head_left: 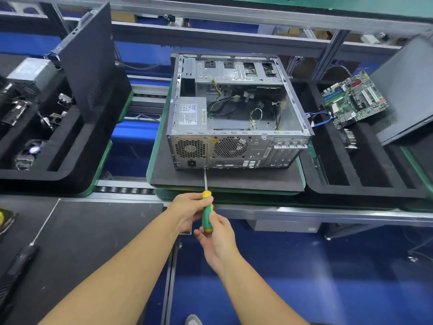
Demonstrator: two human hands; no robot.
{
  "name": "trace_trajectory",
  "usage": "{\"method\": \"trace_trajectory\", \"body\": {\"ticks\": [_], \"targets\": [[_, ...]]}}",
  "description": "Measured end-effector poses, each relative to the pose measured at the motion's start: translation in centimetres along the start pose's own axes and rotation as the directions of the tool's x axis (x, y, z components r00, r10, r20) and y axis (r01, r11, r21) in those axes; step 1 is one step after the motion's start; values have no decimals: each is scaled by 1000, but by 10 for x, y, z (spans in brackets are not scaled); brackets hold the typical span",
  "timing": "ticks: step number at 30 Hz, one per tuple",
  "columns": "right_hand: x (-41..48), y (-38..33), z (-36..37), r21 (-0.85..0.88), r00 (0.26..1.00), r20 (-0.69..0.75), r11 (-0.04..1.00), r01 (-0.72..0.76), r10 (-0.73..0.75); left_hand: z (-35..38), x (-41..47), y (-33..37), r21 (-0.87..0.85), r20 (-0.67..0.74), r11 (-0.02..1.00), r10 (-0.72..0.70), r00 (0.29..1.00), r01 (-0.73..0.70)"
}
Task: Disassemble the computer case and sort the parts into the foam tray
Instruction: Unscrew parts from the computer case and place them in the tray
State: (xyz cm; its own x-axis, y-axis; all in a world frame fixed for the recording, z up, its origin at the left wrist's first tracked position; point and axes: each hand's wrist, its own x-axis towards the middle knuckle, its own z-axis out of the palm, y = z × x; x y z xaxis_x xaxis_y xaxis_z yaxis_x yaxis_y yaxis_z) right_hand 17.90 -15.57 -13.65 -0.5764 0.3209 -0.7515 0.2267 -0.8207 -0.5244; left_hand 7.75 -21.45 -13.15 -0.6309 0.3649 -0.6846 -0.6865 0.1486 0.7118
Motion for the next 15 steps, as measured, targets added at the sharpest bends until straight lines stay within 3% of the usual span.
{"method": "trace_trajectory", "body": {"ticks": [5,8,10,12,15], "targets": [[-3,-4,-2,81,990,94,990,-112,104,-7,3,-4,-148,-32,989,-19,999,14],[-1,-6,0,16,986,134,995,-99,96,-6,2,-4,-161,-53,987,-29,998,20],[1,-3,1,-67,995,90,997,-39,45,-3,-2,0,-118,-50,993,-38,998,32],[3,-1,1,-124,998,58,992,14,-7,2,-5,4,34,-27,999,-7,1000,8],[4,-1,6,-126,997,67,991,35,-27,8,-7,4,177,-69,984,42,997,-29]]}}
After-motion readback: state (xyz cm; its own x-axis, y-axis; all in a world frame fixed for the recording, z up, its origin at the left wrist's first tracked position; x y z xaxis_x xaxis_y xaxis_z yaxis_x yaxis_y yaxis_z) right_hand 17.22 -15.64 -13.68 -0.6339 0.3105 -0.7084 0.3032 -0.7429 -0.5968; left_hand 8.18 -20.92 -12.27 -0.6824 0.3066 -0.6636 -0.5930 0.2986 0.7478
